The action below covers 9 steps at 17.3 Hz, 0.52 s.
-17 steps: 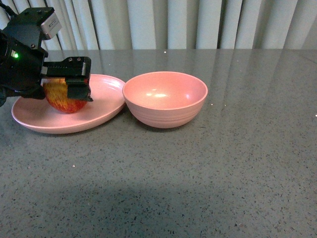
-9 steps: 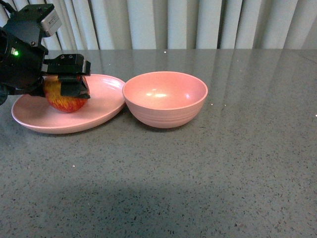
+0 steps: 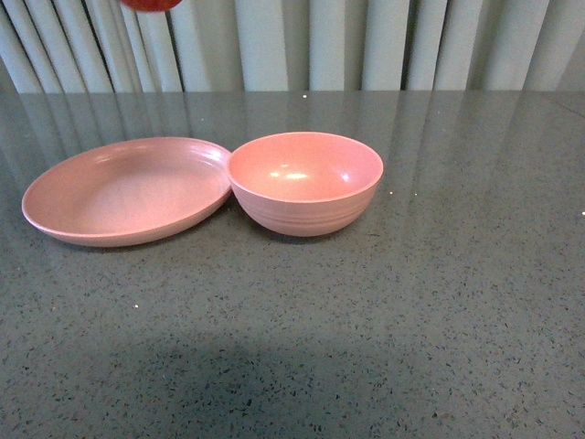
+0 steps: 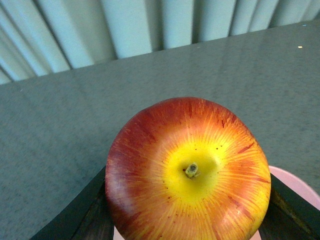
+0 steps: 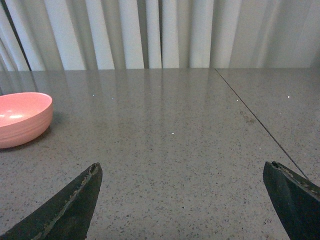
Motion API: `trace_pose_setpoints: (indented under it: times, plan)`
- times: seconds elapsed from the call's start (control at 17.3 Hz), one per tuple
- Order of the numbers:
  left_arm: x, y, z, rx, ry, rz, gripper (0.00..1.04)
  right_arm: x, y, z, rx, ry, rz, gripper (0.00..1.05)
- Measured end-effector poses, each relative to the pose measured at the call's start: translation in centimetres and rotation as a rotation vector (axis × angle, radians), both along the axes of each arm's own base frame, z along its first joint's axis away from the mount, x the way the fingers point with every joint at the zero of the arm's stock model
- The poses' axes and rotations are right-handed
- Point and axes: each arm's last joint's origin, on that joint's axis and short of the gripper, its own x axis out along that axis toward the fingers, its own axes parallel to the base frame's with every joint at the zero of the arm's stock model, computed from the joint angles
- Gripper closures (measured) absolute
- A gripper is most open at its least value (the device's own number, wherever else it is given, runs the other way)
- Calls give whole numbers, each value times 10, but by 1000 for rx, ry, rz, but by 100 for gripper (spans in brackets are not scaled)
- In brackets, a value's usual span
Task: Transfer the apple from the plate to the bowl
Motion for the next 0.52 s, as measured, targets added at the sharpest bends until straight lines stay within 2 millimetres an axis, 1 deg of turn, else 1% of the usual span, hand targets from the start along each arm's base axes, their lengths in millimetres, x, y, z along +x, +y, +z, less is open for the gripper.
trace_pose_setpoints:
  times: [0.06, 0.12, 0.23, 0.35, 0.52]
  plan:
    - [-5, -15, 5, 3, -10, -46, 37, 0, 0, 0, 0, 0, 0, 7]
    - [-8, -30, 5, 8, -10, -87, 37, 0, 0, 0, 0, 0, 0, 7]
    - [-9, -57, -3, 19, 11, -149, 37, 0, 0, 0, 0, 0, 0, 7]
    - [-3, -72, -20, 36, 55, -179, 37, 0, 0, 0, 0, 0, 0, 7]
    - [6, -85, -47, 53, 117, -188, 37, 0, 0, 0, 0, 0, 0, 7]
